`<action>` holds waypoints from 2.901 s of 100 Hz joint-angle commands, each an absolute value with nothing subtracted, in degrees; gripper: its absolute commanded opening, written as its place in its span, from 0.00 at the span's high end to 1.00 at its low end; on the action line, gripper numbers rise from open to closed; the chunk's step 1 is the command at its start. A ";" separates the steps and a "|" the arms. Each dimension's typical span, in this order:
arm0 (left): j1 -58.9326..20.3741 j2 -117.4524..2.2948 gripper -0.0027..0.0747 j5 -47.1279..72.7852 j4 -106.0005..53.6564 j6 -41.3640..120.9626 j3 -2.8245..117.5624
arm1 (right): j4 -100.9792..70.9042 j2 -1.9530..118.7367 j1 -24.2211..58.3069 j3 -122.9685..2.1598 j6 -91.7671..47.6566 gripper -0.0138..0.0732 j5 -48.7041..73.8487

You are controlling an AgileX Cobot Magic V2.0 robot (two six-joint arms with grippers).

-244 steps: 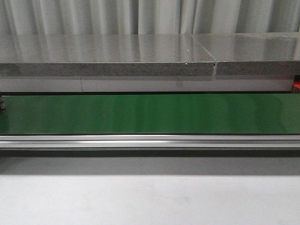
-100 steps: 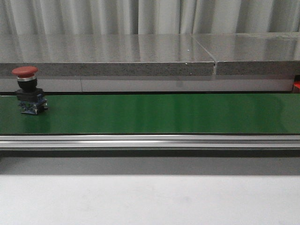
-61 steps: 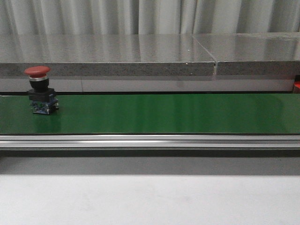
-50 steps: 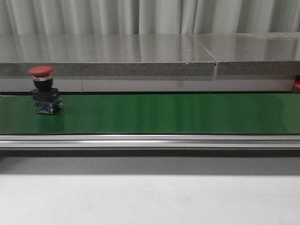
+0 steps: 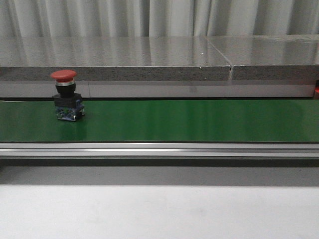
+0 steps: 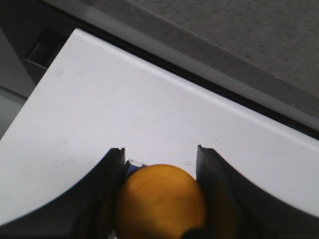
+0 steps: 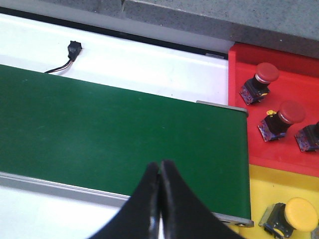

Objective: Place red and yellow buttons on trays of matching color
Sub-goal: 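Grasp a yellow button with the left gripper, then set the yellow button on the green belt and release it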

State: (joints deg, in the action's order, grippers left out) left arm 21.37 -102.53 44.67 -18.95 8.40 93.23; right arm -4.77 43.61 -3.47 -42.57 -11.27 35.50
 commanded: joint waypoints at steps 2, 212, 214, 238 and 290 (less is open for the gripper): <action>18.83 -96.01 0.93 44.38 -20.00 8.29 94.46 | -4.47 43.15 -3.53 -44.08 -11.69 0.92 32.10; 0.07 -83.93 0.14 31.09 -17.23 12.70 72.48 | -4.47 43.15 -3.53 -44.08 -11.69 0.92 32.10; -0.40 -83.19 0.14 30.83 -17.23 12.70 72.48 | -4.47 43.15 -3.53 -44.08 -11.69 0.92 32.10; -4.39 -72.81 0.14 28.03 -17.23 12.70 70.24 | -4.47 43.15 -3.53 -44.08 -11.69 0.92 32.10; -4.64 -42.78 0.14 24.95 -17.39 12.82 46.35 | -4.47 43.15 -3.53 -44.08 -11.69 0.92 32.10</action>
